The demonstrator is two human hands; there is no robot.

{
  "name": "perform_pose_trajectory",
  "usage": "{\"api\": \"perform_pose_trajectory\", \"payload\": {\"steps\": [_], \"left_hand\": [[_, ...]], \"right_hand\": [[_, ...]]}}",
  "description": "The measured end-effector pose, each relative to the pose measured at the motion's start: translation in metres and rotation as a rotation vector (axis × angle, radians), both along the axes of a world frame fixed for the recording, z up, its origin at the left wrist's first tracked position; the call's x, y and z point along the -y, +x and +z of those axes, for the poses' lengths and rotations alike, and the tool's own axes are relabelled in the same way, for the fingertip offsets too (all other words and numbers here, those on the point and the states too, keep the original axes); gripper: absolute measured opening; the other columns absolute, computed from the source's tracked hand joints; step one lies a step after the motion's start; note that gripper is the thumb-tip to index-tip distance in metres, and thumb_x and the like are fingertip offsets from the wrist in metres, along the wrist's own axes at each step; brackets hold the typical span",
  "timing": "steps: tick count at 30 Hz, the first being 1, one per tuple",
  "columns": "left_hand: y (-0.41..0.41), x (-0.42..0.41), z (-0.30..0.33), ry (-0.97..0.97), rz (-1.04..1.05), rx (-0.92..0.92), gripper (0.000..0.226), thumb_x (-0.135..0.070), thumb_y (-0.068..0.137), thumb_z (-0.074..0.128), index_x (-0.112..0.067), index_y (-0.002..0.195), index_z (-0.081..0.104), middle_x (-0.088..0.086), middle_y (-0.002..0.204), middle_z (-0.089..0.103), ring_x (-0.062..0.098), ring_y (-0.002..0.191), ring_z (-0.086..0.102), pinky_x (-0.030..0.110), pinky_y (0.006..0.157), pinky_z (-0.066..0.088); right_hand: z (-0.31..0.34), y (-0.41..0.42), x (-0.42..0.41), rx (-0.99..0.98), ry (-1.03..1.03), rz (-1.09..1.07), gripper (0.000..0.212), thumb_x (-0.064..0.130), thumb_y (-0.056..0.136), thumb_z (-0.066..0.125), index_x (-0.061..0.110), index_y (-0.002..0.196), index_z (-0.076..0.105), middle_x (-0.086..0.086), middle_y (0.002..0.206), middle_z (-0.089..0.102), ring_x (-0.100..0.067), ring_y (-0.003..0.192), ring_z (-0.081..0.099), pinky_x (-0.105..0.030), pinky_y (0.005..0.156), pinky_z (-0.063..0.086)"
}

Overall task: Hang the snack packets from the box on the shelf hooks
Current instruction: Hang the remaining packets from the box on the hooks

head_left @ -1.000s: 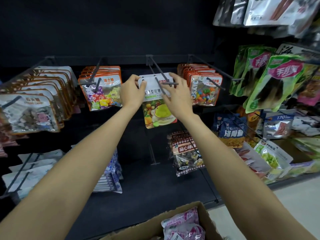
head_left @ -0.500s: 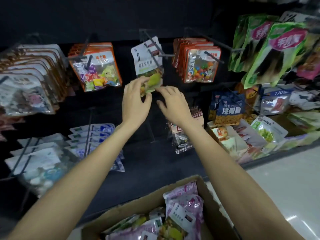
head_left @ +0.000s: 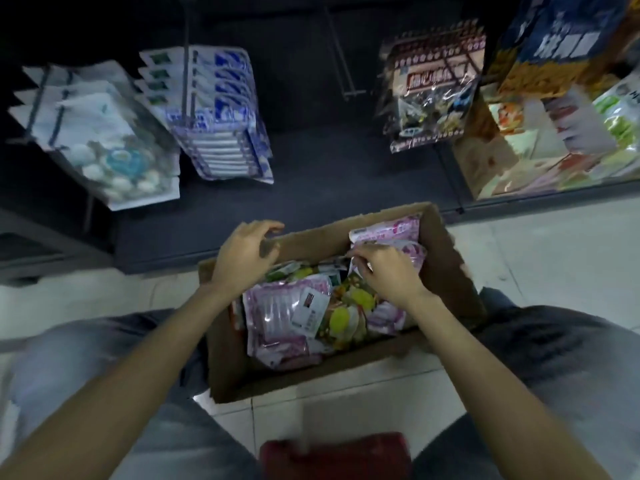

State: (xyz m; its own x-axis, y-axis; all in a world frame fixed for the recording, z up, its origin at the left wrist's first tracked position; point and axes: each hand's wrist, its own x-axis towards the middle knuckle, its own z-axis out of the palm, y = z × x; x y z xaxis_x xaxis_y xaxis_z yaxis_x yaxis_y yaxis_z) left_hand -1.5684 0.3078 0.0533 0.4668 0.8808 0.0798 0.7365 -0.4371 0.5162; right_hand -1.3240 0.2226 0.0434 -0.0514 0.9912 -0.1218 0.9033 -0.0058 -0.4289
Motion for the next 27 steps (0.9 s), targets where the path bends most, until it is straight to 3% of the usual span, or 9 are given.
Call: {"api": "perform_pose_trajectory", "payload": {"steps": [4, 8, 11, 16, 19, 23, 25, 27], "left_hand": [[-0.031, -0.005, -0.047, -0.101, 0.106, -0.172, 0.049, -0.006, 0.082, 0.066, -0.007, 0.13, 0.054, 0.014, 0.13, 0.055, 0.036, 0.118, 0.049, 0.043, 0.102, 0.037], [-0.047, -0.014, -0.078, -0.236, 0.189, -0.292, 0.06, -0.016, 0.09, 0.059, -0.01, 0.145, 0.036, 0.01, 0.15, 0.035, 0.032, 0.136, 0.031, 0.042, 0.113, 0.025], [-0.052, -0.015, -0.096, -0.255, 0.178, -0.327, 0.062, -0.017, 0.091, 0.057, -0.011, 0.147, 0.031, 0.011, 0.151, 0.034, 0.032, 0.135, 0.033, 0.042, 0.113, 0.023], [-0.054, -0.018, -0.106, -0.213, 0.201, -0.264, 0.06, -0.012, 0.088, 0.058, -0.013, 0.144, 0.038, 0.015, 0.139, 0.046, 0.038, 0.125, 0.041, 0.047, 0.109, 0.029], [-0.052, -0.011, -0.112, -0.176, 0.188, -0.269, 0.063, -0.011, 0.084, 0.062, -0.011, 0.143, 0.039, 0.018, 0.133, 0.049, 0.039, 0.121, 0.043, 0.049, 0.109, 0.027], [-0.049, 0.001, -0.114, -0.071, 0.216, -0.248, 0.06, -0.01, 0.082, 0.059, -0.009, 0.139, 0.042, 0.016, 0.138, 0.045, 0.034, 0.129, 0.037, 0.049, 0.112, 0.023], [-0.039, 0.011, -0.114, 0.065, 0.269, -0.158, 0.048, -0.015, 0.081, 0.052, -0.008, 0.128, 0.052, 0.014, 0.131, 0.05, 0.031, 0.123, 0.042, 0.043, 0.104, 0.032], [-0.019, 0.026, -0.119, 0.064, 0.24, -0.095, 0.037, -0.021, 0.083, 0.05, -0.008, 0.117, 0.057, 0.012, 0.114, 0.058, 0.031, 0.107, 0.052, 0.038, 0.09, 0.039]], "right_hand": [[-0.055, -0.017, 0.002, 0.03, -0.157, 0.024, 0.028, 0.014, 0.092, 0.052, 0.017, 0.118, 0.063, -0.008, 0.107, 0.067, -0.028, 0.099, 0.061, -0.035, 0.078, 0.049], [-0.105, -0.029, -0.008, 0.135, -0.288, 0.059, 0.036, 0.027, 0.094, 0.055, 0.018, 0.128, 0.054, -0.008, 0.126, 0.056, -0.029, 0.12, 0.047, -0.039, 0.097, 0.042], [-0.138, -0.03, -0.02, 0.371, -0.388, 0.044, 0.041, 0.036, 0.094, 0.052, 0.015, 0.129, 0.05, -0.01, 0.131, 0.053, -0.031, 0.125, 0.042, -0.041, 0.103, 0.034], [-0.18, -0.028, -0.033, 0.686, -0.539, 0.151, 0.046, 0.027, 0.097, 0.042, 0.016, 0.141, 0.036, -0.014, 0.148, 0.032, -0.033, 0.14, 0.022, -0.049, 0.116, 0.016], [-0.193, -0.02, -0.039, 0.772, -0.558, 0.242, 0.045, 0.026, 0.097, 0.043, 0.019, 0.14, 0.039, -0.012, 0.144, 0.038, -0.031, 0.136, 0.028, -0.05, 0.115, 0.016], [-0.181, -0.004, -0.045, 0.651, -0.528, 0.271, 0.034, 0.021, 0.097, 0.044, 0.023, 0.13, 0.053, -0.009, 0.125, 0.056, -0.028, 0.118, 0.051, -0.038, 0.099, 0.04], [-0.161, 0.001, -0.044, 0.554, -0.48, 0.301, 0.033, 0.017, 0.097, 0.046, 0.028, 0.124, 0.06, -0.007, 0.122, 0.057, -0.026, 0.113, 0.055, -0.035, 0.091, 0.045], [-0.138, 0.005, -0.038, 0.468, -0.415, 0.288, 0.031, 0.017, 0.097, 0.048, 0.031, 0.122, 0.062, -0.004, 0.123, 0.055, -0.025, 0.113, 0.055, -0.034, 0.083, 0.048]]}}
